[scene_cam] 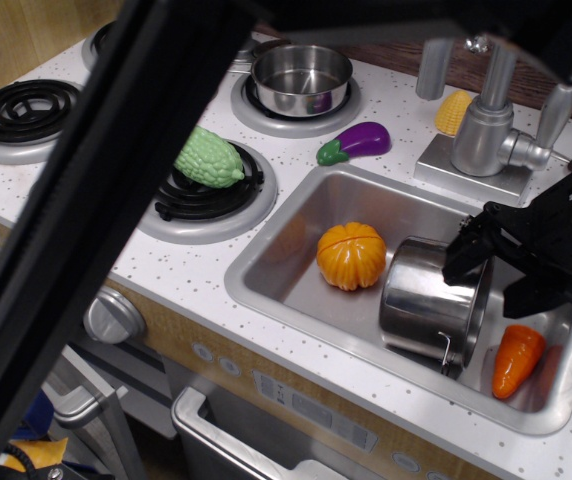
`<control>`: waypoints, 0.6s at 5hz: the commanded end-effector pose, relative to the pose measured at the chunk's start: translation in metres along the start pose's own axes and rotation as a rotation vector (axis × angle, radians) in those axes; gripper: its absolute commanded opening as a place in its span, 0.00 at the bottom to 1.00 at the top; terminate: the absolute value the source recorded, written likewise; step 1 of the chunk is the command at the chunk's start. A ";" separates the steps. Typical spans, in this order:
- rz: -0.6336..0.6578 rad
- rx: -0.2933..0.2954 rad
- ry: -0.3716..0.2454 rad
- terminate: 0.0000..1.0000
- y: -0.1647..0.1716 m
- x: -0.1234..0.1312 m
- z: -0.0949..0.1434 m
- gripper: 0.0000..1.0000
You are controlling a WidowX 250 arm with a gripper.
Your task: Flip pot upright in sink
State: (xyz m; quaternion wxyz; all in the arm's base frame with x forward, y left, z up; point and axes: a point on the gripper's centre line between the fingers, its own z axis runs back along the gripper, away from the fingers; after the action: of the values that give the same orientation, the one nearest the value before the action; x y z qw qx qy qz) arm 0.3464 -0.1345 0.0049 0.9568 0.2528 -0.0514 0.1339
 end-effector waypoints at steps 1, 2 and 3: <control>0.009 0.001 -0.055 0.00 0.008 0.009 0.005 1.00; -0.004 0.029 -0.076 0.00 0.019 0.007 -0.004 1.00; -0.001 0.037 -0.089 0.00 0.024 0.004 -0.012 0.00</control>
State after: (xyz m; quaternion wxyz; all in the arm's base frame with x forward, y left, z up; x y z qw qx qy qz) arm 0.3357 -0.1027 -0.0058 0.9441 0.3030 -0.0720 0.1084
